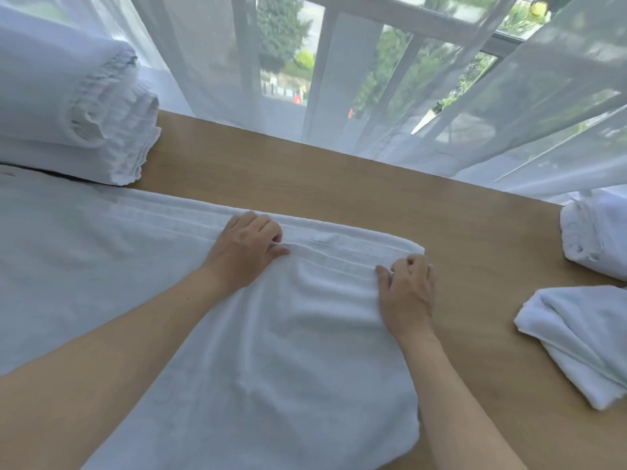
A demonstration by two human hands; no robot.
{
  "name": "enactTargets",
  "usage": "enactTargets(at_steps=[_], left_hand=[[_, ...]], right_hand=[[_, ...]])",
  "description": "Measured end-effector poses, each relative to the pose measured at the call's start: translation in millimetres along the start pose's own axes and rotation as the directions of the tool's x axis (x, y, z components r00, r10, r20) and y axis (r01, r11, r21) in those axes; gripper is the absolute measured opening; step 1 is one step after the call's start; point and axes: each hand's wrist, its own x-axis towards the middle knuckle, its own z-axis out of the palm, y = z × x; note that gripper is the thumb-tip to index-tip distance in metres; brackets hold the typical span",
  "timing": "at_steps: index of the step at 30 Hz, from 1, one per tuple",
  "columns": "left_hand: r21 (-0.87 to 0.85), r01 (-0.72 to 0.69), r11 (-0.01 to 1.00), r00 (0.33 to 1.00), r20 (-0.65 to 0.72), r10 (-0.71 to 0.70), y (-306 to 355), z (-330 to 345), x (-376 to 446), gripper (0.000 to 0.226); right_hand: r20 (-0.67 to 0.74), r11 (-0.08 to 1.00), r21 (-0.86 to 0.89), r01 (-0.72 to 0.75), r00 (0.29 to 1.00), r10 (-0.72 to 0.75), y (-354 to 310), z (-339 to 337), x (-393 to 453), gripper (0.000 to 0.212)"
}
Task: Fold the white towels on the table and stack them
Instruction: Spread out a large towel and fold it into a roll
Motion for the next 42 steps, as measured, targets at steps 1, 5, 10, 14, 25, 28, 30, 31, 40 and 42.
enactTargets(at_steps=[1, 5, 10, 14, 25, 28, 30, 31, 40, 42], left_hand=[[-0.016, -0.017, 1.000, 1.000, -0.014, 0.016, 1, 1, 1, 0.029], [-0.073, 0.010, 0.997, 1.000, -0.024, -0.011, 5, 7, 6, 0.032], [0.039, 0.020, 0.999, 1.000, -0.006, -0.019, 8, 12, 16, 0.020], [0.032, -0.015, 0.999, 1.000, 0.005, 0.015, 10, 10, 18, 0.018], [-0.113, 0.019, 0.993, 0.980, 0.197, 0.003, -2, 0, 48, 0.035], [-0.024, 0.087, 0.996, 0.932, 0.355, -0.073, -4, -1, 64, 0.052], [0.011, 0.058, 0.998, 0.917, 0.396, -0.057, -3, -2, 72, 0.048], [-0.018, 0.048, 0.999, 0.918, 0.394, -0.037, -2, -2, 74, 0.044], [-0.210, 0.138, 0.968, 0.976, 0.196, -0.097, 9, 8, 64, 0.041], [-0.158, 0.151, 0.976, 0.972, 0.205, -0.117, 12, 11, 66, 0.037]], right_hand=[[-0.017, 1.000, 0.000, 0.015, 1.000, -0.015, -2, 0, 5, 0.024], [-0.106, 0.998, -0.012, 0.056, 0.993, -0.057, 0, -3, 27, 0.020], [-0.047, 0.980, -0.157, 0.121, 0.990, -0.129, 11, -1, 37, 0.025], [-0.031, 0.979, -0.052, 0.197, 0.980, -0.199, 16, -9, 42, 0.027], [0.235, 0.992, 0.097, -0.075, 0.971, 0.050, 16, -35, 89, 0.035], [0.281, 0.908, 0.278, -0.314, 0.930, 0.236, 17, -30, 80, 0.038], [0.288, 0.791, 0.428, -0.437, 0.896, 0.339, 20, -32, 69, 0.042], [0.314, 0.737, 0.466, -0.490, 0.870, 0.380, 22, -34, 65, 0.041], [0.376, 0.447, 0.745, -0.495, 0.865, 0.332, 25, -34, 66, 0.036], [0.466, 0.368, 0.724, -0.583, 0.808, 0.361, 27, -31, 59, 0.041]])
